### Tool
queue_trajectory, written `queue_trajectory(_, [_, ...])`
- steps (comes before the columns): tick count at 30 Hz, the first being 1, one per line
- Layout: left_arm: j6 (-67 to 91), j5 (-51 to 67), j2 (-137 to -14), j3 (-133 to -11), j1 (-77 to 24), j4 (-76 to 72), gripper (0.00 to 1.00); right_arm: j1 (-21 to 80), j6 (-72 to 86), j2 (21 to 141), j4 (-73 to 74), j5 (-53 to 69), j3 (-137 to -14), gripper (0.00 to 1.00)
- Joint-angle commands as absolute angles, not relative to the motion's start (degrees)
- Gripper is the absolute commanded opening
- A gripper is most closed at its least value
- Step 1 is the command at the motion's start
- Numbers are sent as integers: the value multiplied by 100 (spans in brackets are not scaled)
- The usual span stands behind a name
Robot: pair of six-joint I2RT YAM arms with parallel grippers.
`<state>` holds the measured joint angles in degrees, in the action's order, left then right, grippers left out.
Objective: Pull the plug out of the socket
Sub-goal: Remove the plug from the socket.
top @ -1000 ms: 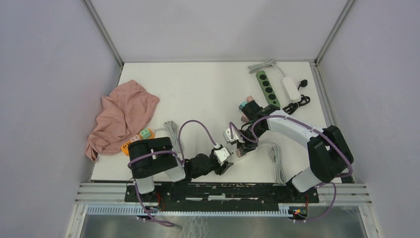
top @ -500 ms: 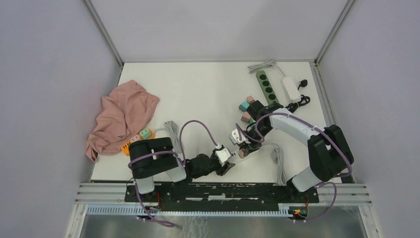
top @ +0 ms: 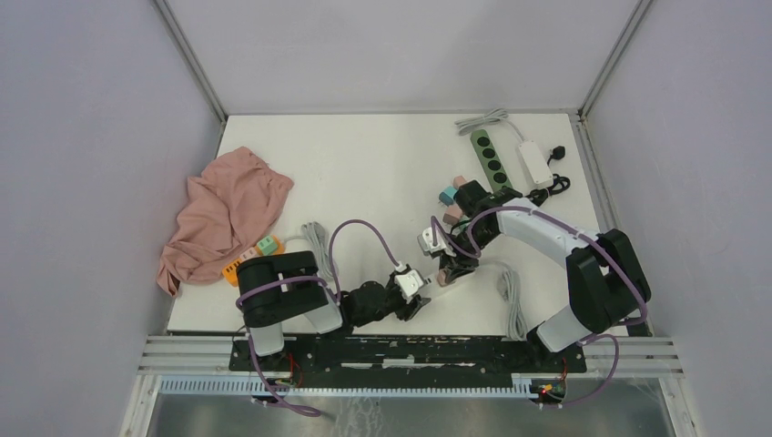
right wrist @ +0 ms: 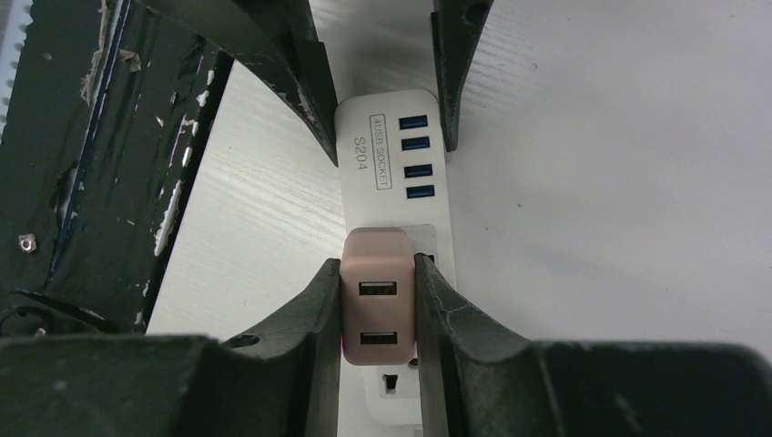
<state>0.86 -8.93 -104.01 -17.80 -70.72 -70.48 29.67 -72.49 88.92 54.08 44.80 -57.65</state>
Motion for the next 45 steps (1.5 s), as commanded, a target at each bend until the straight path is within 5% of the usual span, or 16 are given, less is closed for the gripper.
queue_trajectory(1, [51, -941, -10458, -1792, -7111, -7158, 3, 2696, -7833, 8630, 5609, 4526, -5991, 0])
queue_trajectory(6, [68, -933, -10450, -1789, -7113, -7161, 3, 2779, -8721, 8805, 6451, 5301, -6061, 0])
queue_trajectory(28, [184, -1068, -10396, -1819, -7111, -7091, 3, 2187, -7861, 8712, 6613, 5669, -6615, 0])
queue_trajectory(32, [298, -1140, -10254, -1841, -7103, -6955, 27, 1889, -6316, 8653, 5610, 5550, -6541, 0])
queue_trajectory(38, [464, -1167, -9934, -1872, -7106, -6695, 77, 1369, -3097, 8539, 3135, 4493, -6202, 0])
queue_trajectory(45, [652, -1202, -9355, -1987, -7102, -5958, 88, 577, -299, 8684, 1038, 2643, -5504, 4])
